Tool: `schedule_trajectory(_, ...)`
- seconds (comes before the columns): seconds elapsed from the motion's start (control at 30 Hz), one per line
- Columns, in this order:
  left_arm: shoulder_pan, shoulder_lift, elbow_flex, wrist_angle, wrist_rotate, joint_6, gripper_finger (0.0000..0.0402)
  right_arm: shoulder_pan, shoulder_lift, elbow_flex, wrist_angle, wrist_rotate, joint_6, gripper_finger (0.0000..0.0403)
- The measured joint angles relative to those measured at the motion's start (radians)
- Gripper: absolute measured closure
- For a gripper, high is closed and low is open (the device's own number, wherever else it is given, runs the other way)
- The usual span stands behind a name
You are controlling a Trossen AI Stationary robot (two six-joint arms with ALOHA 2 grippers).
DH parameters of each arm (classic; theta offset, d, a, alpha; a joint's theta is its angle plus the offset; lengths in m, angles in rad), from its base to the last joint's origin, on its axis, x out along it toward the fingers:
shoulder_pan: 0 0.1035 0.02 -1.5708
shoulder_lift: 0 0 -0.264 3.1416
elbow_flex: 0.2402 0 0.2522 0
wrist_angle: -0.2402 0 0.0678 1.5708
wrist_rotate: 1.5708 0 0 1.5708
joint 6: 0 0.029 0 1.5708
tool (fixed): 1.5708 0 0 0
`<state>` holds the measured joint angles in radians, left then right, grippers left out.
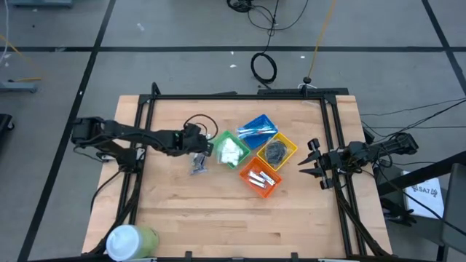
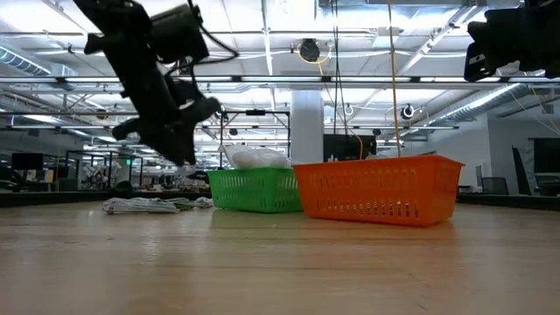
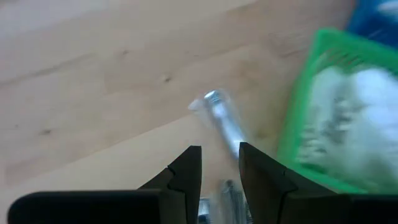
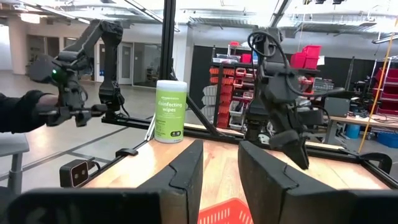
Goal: Pick & Place Travel size toiletries
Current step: Put the silver nail cutter into the orange bin
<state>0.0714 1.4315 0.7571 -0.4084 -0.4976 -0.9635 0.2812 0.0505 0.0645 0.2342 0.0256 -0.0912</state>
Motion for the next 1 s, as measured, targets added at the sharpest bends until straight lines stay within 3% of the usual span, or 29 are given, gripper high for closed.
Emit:
schedule_trajectory(0.2,0.063,0.083,-0.005,0.064,0.105,0.038,0.0289,0.0,0.0,0.0,0.0,0.0,0.0,0.0312)
schedule_trajectory(0.4,0.095,0.185,-0.005,0.169,0.184,0.076,0.0255,0.0,0.0,0.0,0.001,0.0,0.0,0.0312)
schedule_trajectory(0.7,0.121,0.248,-0.002,0.171,0.182,0.087,0.0204,0.0,0.0,0.0,0.0,0.0,0.0,0.0312)
schedule_trajectory(1.0,0.145,0.243,-0.002,0.08,0.133,0.097,0.0199,0.0,0.0,0.0,0.0,0.0,0.0,0.0312)
